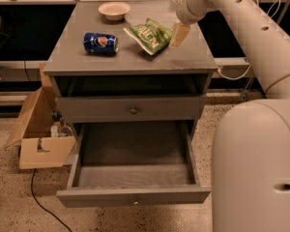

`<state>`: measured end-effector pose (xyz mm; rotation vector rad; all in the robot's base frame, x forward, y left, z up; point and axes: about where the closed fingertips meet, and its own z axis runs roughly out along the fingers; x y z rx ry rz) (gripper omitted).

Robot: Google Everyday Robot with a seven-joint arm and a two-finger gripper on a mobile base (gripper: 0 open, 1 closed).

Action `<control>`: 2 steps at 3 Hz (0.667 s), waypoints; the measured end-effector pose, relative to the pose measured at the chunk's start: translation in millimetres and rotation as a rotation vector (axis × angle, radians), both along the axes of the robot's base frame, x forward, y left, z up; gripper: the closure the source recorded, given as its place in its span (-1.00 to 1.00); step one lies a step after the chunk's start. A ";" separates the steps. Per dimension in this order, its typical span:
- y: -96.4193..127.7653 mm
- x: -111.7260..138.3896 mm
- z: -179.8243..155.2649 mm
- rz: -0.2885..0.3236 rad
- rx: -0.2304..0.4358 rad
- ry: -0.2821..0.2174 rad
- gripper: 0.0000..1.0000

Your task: Place green jalapeno chip bag into middle drawer

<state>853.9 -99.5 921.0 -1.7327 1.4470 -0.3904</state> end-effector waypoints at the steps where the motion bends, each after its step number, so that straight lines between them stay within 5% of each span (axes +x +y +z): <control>1: 16.2 7.8 -2.2 0.031 0.041 0.027 -1.00; 2: 30.0 11.5 -11.6 0.046 0.043 0.072 -1.00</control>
Offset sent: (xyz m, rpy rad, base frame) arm 0.0303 0.0374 -0.0063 0.0433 0.1228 0.0569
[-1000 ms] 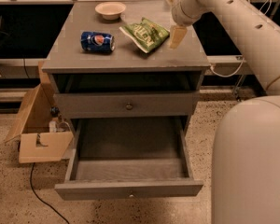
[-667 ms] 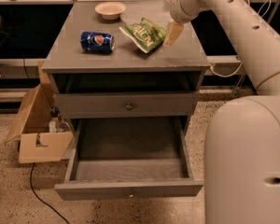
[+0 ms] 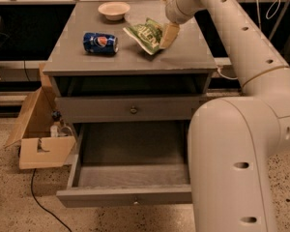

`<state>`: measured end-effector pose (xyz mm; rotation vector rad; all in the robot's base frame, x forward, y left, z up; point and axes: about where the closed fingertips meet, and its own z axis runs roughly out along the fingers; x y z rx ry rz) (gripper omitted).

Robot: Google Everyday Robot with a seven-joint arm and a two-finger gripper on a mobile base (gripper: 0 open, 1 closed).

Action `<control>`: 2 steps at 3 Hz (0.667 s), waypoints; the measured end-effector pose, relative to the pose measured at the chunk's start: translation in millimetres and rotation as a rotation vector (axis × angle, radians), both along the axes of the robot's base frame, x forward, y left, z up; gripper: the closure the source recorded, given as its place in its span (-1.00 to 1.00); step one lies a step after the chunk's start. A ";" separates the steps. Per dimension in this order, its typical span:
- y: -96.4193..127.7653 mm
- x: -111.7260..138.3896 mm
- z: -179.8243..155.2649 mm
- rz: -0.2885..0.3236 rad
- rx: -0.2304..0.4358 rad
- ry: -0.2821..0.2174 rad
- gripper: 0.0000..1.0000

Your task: Place green jalapeno chip bag into middle drawer

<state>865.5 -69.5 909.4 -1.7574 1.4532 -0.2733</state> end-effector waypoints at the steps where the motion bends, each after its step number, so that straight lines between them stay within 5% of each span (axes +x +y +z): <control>1: 14.2 2.3 -8.9 0.021 0.001 0.034 -1.00; 2: 26.9 4.2 -16.1 0.043 0.011 0.058 -1.00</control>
Offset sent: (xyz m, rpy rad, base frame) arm 0.0247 0.0320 -0.0058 0.0252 0.0770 0.0644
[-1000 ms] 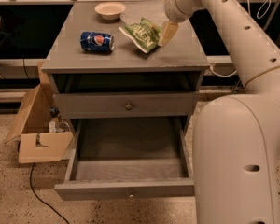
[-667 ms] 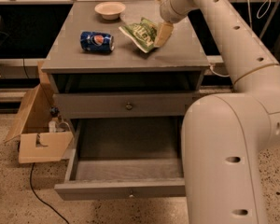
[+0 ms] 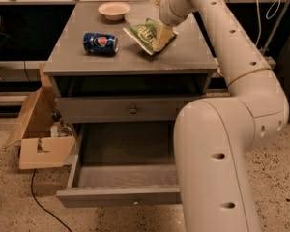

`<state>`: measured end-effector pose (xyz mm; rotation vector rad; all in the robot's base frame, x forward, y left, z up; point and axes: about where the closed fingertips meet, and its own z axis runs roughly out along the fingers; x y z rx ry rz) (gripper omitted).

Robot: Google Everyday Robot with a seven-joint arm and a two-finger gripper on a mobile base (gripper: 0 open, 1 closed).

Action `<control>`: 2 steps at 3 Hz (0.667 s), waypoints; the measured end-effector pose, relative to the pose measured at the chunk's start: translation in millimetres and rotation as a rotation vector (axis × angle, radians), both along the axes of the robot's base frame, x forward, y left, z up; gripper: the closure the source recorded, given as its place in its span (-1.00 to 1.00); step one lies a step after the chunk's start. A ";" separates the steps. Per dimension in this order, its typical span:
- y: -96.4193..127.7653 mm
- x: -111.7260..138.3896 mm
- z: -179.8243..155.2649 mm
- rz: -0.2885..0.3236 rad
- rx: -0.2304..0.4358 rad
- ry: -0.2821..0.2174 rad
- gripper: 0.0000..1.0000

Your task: Place green jalapeno chip bag into middle drawer

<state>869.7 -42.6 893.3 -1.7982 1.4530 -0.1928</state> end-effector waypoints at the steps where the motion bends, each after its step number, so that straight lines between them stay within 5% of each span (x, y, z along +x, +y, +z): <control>1: 9.9 0.0 -10.0 0.019 -0.001 0.029 -1.00; 2: 15.9 -1.5 -18.9 0.033 -0.010 0.056 -1.00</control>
Offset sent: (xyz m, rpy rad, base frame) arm 0.0176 0.0119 -0.0100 -0.0222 0.0840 0.0467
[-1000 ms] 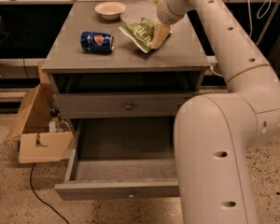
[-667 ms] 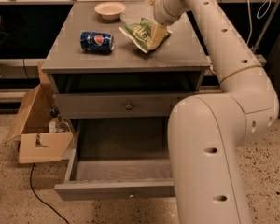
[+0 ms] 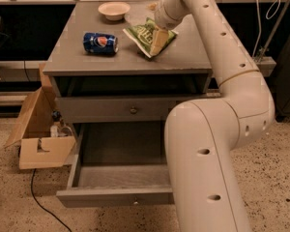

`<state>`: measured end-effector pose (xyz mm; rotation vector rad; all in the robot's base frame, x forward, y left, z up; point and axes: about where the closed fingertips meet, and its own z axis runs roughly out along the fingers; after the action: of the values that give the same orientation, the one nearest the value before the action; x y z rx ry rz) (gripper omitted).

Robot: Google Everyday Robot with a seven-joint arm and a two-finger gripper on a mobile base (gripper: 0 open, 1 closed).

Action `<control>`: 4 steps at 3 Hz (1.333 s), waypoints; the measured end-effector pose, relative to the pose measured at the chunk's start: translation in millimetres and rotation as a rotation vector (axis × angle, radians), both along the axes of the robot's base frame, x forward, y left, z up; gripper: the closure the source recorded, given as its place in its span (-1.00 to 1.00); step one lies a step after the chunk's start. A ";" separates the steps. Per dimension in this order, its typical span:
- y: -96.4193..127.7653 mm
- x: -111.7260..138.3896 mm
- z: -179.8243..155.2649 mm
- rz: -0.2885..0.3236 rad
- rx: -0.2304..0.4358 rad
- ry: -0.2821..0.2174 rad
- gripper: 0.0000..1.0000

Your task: Place green jalapeno chip bag into middle drawer

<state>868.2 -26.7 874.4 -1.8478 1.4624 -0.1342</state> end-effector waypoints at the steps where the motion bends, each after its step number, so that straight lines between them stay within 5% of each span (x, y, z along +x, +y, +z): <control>1: 5.0 -3.6 -7.3 0.020 -0.010 0.026 -1.00; 4: 7.7 -8.1 -14.2 0.025 -0.017 0.066 0.46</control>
Offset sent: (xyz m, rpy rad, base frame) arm 0.0162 -0.0036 0.0060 -0.0280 0.0569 0.0364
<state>860.1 -19.0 860.2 -1.9000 1.4859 -0.0745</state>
